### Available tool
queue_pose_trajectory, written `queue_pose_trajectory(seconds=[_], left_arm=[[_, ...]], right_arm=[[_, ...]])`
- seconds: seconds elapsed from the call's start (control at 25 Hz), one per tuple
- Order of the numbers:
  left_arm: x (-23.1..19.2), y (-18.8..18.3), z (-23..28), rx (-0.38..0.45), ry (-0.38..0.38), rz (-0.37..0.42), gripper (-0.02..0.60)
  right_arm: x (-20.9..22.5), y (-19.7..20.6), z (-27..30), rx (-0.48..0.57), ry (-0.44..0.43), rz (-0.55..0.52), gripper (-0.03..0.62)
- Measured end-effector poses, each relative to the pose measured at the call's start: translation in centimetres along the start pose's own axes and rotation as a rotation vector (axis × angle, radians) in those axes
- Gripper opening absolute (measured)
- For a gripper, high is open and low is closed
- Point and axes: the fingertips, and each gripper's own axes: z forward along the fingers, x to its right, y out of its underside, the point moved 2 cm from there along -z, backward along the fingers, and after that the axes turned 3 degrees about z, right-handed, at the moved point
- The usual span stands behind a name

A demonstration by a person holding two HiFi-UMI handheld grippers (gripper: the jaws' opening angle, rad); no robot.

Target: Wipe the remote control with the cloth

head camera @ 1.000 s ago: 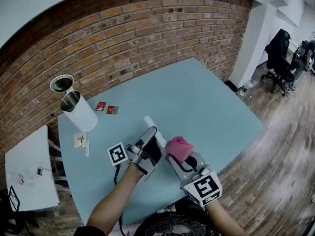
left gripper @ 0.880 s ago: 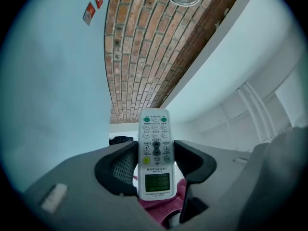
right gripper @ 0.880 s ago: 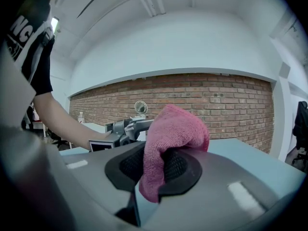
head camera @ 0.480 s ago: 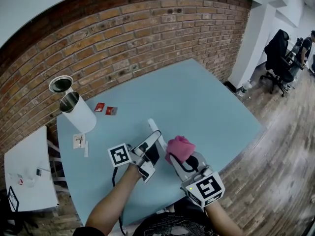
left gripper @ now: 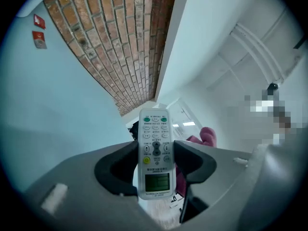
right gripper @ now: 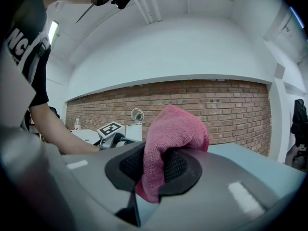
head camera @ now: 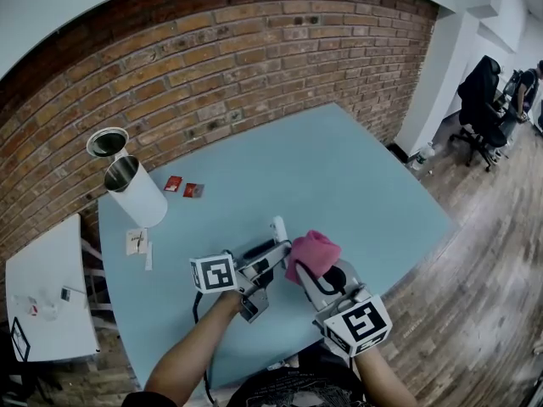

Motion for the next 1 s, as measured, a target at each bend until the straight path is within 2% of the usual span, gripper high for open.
queue_pose_trajectory(seconds=[0.2, 0.44, 0.72, 1.0], left_arm=[[0.1, 0.6, 0.0, -0.06, -0.018, 0.087, 0.238], [0.4, 1.0, 0.0, -0.099, -0.017, 0.136, 0.238], [0.7, 2.8, 0.2, -0.213, -0.044, 0.272, 0.238], [1.5, 4.4, 0.6, -0.299, -0.017, 0.337, 0.238]], right_arm=[[0.5, -0.7, 0.0, 0.013, 0.01, -0.005, 0.063], [1.0, -1.4, -0.2, 0.033, 0.02, 0.0, 0.063], [1.9, -2.4, -0.4, 0.059, 0.033, -0.005, 0.063], [3.3, -2.9, -0.9, 0.072, 0.055, -0.006, 0.063]])
